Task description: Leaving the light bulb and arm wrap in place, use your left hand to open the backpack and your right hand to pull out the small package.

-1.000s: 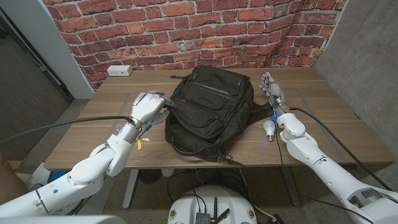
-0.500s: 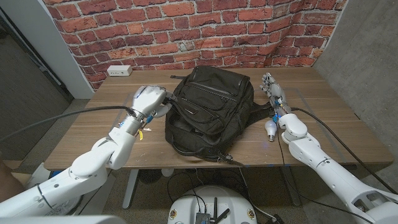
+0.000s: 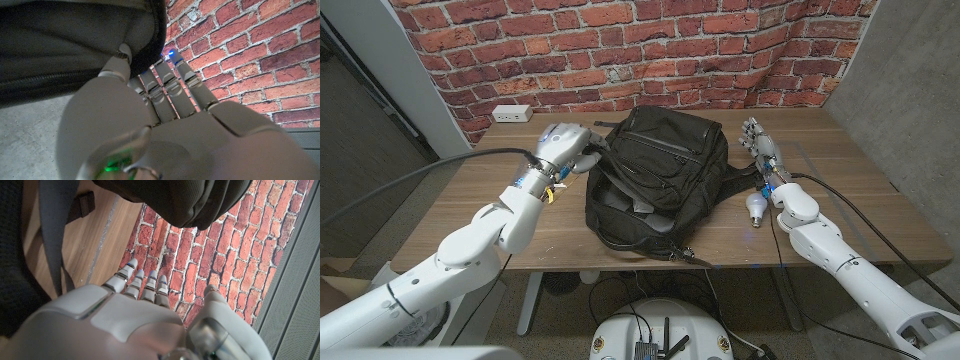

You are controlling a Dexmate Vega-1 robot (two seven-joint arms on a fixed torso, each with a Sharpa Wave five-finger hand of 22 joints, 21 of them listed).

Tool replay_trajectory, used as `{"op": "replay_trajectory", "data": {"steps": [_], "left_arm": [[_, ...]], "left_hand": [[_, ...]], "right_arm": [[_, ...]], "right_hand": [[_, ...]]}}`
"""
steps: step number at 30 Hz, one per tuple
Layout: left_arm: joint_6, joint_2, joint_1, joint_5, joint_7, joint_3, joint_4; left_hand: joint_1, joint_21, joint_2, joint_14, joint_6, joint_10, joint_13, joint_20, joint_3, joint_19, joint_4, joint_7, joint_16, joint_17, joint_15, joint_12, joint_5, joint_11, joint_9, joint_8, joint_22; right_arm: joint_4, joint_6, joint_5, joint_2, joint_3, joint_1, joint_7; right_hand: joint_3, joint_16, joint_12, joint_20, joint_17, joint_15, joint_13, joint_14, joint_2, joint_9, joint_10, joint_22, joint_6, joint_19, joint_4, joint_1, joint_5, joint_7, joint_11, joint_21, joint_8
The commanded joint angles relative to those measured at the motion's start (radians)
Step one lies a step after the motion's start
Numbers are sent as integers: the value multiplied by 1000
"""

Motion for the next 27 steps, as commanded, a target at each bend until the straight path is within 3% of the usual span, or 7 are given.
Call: {"op": "replay_trajectory", "data": {"steps": [1,27], "left_arm": [[19,-53,-94,-27,-97,33,-8],[-93,-88,-286,-203,-180,72,123]], "left_hand": [[-2,-4,18,7,30,12,5,-132,20,2,10,26,1,4,-21,4,6,-1,16,9,2],[-1,-6,16,14,32,18,6,-131,27,2,8,28,-1,4,-22,2,6,0,17,12,2]], "right_arm": [[-86,-53,7,-48,18,-46,-14],[-289,-122,-83,-79,49,-180,-184]], "right_hand": [[3,3,0,-31,-2,-44,1,2,37,2,4,1,2,5,-6,4,-4,2,2,4,1],[8,5,1,-33,-4,-49,1,6,39,2,8,1,1,9,-12,11,-5,0,0,5,0]]}}
